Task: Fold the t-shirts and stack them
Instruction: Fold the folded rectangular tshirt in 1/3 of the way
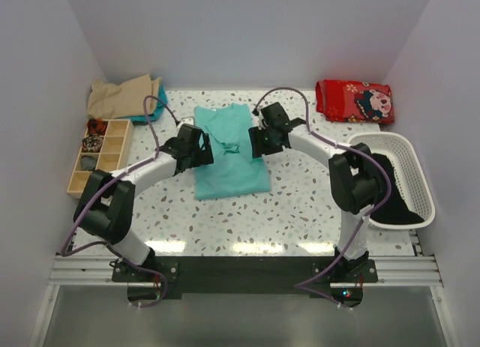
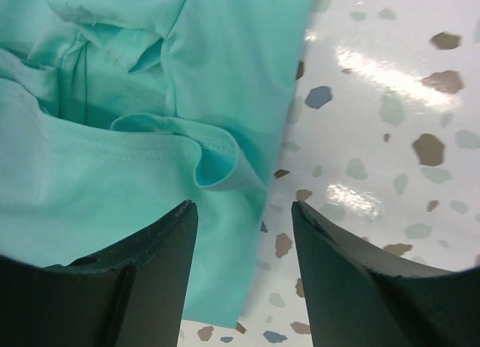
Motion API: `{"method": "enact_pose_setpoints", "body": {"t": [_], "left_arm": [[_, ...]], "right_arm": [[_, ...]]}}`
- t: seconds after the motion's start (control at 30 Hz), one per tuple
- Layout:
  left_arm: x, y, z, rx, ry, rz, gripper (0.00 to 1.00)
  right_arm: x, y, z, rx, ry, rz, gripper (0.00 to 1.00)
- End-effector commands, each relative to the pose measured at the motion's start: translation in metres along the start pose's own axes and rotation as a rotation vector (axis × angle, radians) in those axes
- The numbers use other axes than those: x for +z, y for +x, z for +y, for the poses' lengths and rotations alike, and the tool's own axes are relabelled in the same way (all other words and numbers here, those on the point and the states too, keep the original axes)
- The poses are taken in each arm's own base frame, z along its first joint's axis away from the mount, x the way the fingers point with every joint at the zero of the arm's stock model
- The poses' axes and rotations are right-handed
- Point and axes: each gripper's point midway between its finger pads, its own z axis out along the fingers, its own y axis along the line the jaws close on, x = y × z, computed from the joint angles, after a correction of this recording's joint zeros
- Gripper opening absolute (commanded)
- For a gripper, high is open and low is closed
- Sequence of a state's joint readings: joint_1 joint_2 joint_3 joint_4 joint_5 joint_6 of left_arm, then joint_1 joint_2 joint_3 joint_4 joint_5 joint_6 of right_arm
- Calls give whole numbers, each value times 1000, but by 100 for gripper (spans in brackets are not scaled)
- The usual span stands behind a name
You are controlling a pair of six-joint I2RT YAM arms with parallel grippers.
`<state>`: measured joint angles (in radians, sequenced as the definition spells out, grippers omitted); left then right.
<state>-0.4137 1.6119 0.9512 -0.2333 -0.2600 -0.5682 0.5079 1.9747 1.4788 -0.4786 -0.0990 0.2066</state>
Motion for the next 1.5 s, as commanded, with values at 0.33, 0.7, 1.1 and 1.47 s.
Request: {"method": "enact_pose_setpoints", "body": {"t": [0.33, 0.7, 1.1, 1.47], "left_arm": [[-48, -35, -63, 37, 372, -91, 100], [-15, 11, -81, 29, 500, 27, 100], [16, 15, -53, 73, 354, -12, 100], [14, 4, -46, 118, 341, -74, 100]], "right_arm": [[-48, -43, 36, 20, -171, -154, 53], [-12, -5, 45, 65, -257, -27, 44], [30, 7, -13, 82, 2, -2, 40], [14, -12, -10, 59, -60, -82, 51]]}}
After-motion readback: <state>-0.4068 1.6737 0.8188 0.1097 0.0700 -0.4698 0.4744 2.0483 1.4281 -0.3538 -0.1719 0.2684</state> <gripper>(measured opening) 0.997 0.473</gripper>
